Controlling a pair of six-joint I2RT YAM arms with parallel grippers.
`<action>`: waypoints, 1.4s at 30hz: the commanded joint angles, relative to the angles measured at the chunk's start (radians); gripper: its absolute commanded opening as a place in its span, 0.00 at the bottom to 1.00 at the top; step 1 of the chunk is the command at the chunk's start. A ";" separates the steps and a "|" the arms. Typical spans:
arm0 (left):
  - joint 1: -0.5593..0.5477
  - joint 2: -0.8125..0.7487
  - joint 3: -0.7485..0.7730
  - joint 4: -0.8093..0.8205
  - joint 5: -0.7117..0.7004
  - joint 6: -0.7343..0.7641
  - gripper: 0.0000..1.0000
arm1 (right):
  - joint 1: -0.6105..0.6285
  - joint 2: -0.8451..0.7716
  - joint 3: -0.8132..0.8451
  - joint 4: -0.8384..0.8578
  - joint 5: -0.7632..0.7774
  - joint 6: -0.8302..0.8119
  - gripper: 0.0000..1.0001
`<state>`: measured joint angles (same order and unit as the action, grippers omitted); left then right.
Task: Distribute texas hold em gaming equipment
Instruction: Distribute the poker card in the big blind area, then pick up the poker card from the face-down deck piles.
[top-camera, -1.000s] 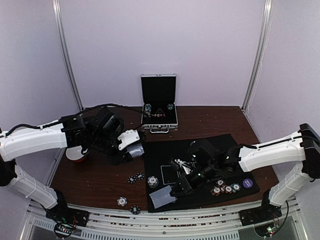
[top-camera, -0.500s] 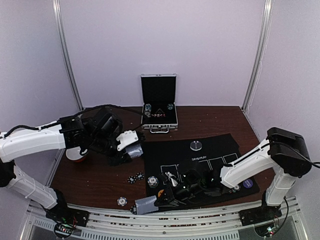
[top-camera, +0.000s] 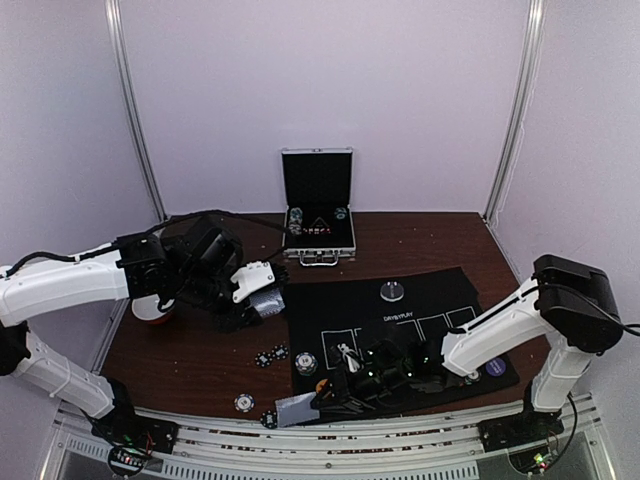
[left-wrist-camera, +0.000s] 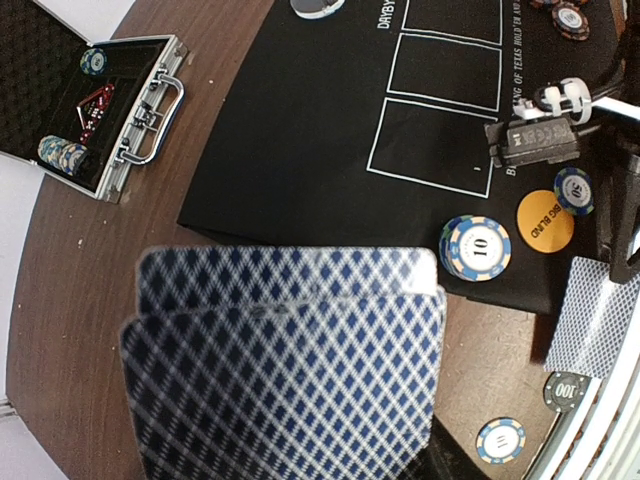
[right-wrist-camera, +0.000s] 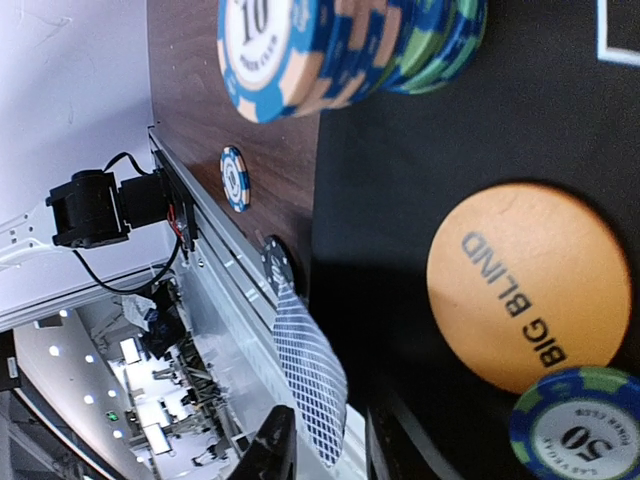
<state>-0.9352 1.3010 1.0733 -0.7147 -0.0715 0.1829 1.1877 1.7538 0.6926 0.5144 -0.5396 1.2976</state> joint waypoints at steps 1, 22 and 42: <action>0.006 -0.020 -0.005 0.031 -0.002 -0.008 0.48 | -0.014 -0.064 -0.015 -0.096 0.075 -0.026 0.31; 0.005 -0.016 0.014 0.032 0.041 0.015 0.47 | -0.262 -0.251 0.410 -0.438 0.069 -0.696 0.82; 0.005 -0.044 0.035 0.064 0.142 0.012 0.47 | -0.260 0.018 0.535 -0.123 -0.153 -0.778 0.80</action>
<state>-0.9340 1.2713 1.0737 -0.7033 0.0452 0.1856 0.9207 1.7535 1.2057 0.3069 -0.6502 0.5426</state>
